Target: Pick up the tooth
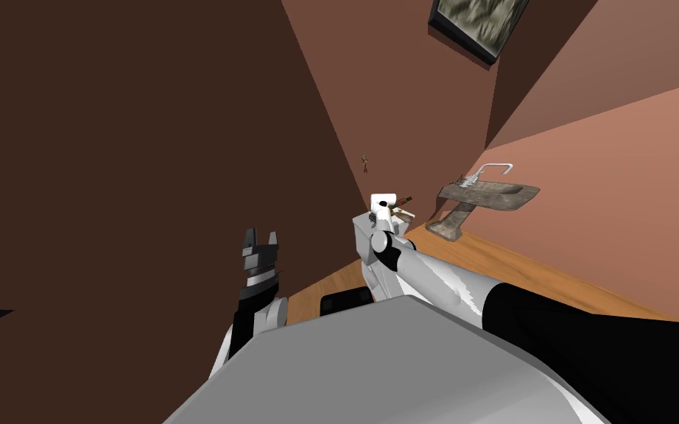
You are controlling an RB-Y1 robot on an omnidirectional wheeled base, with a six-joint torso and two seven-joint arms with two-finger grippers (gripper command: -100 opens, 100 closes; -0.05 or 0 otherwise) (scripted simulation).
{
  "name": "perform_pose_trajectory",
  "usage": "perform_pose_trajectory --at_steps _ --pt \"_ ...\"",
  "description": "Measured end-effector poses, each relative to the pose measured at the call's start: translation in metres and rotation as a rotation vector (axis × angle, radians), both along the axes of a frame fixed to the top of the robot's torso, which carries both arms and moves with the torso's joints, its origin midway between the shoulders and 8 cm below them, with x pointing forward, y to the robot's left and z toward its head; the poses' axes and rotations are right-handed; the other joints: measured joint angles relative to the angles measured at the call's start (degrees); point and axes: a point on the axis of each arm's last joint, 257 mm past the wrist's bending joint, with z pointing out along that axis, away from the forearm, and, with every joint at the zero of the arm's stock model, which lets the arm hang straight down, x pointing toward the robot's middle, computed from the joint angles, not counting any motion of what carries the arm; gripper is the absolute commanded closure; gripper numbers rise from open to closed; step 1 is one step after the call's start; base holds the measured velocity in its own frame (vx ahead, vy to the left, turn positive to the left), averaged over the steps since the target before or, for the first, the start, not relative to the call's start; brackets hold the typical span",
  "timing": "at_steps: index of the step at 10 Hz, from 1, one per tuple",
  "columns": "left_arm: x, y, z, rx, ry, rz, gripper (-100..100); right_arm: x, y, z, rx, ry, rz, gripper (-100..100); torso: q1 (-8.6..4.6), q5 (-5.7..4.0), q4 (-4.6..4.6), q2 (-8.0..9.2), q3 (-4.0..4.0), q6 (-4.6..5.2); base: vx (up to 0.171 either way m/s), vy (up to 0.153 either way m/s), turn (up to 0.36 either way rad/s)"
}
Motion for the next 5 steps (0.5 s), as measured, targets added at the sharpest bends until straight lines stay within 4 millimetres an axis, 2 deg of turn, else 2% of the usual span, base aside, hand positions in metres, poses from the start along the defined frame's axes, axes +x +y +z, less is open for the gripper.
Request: perform_pose_trajectory --at_steps 3,4,5 --pt "0.0000 0.0000 0.0000 0.000 0.000 0.000 0 0.0004 -0.0002 0.0006 0.000 -0.002 0.000 100 -0.06 -0.03 -0.05 -0.06 -0.05 -0.02 0.000 0.000 0.000" --pt "0.0000 0.0000 0.0000 0.000 0.000 0.000 0 0.0004 -0.0002 0.0006 0.000 -0.002 0.000 0 -0.06 -0.03 -0.05 -0.06 -0.06 -0.01 0.000 0.000 0.000" --pt "0.0000 0.0000 0.0000 0.000 0.000 0.000 0 0.0004 -0.0002 0.0006 0.000 -0.002 0.000 100 -0.06 -0.03 -0.05 -0.06 -0.06 -0.01 -0.003 -0.066 -0.025"
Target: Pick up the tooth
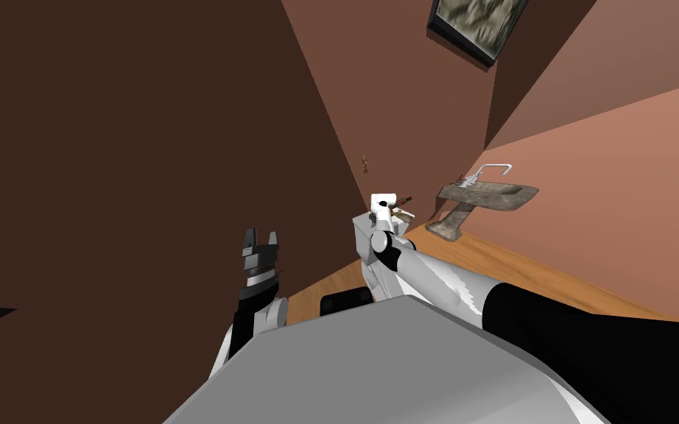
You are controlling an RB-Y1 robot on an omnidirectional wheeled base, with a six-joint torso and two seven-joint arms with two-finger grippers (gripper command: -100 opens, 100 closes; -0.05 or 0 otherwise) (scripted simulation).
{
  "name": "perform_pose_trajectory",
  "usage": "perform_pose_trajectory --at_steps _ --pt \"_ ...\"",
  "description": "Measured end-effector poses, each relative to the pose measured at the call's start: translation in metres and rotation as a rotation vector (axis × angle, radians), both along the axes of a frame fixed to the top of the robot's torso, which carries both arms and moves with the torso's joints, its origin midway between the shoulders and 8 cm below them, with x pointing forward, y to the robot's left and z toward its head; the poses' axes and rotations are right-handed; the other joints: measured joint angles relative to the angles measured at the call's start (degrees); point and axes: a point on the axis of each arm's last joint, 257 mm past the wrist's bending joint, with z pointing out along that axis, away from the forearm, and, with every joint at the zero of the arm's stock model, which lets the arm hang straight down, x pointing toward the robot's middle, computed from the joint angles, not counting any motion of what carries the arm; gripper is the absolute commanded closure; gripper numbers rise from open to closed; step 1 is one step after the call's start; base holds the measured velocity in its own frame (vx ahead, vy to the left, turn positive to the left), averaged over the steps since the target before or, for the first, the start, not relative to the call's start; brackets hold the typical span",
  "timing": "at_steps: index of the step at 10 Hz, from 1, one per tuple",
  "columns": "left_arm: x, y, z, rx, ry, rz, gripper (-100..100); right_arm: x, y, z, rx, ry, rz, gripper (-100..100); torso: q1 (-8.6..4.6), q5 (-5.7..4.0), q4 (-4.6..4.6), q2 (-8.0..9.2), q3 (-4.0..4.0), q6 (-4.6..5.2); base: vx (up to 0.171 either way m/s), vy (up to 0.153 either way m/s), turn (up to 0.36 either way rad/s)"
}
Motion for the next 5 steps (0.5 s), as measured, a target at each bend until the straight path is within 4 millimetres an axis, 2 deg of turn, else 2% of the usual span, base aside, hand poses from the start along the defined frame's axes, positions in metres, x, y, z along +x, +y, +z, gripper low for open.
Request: perform_pose_trajectory --at_steps 3,4,5 --pt "0.000 0.000 0.000 0.000 0.000 0.000 0 0.004 0.025 0.008 0.000 0.001 0.006 100 -0.32 -0.06 0.02 0.06 0.04 0.02 -0.016 -0.093 -0.012" --pt "0.000 0.000 0.000 0.000 0.000 0.000 0 0.007 0.035 0.014 0.000 0.002 0.008 100 -0.33 -0.05 0.03 0.07 0.05 0.02 -0.006 -0.042 0.008" --pt "0.000 0.000 0.000 0.000 0.000 0.000 0 0.007 0.036 0.015 0.001 0.002 0.006 0 -0.19 -0.04 -0.01 0.04 0.02 0.04 -0.001 -0.007 -0.001"
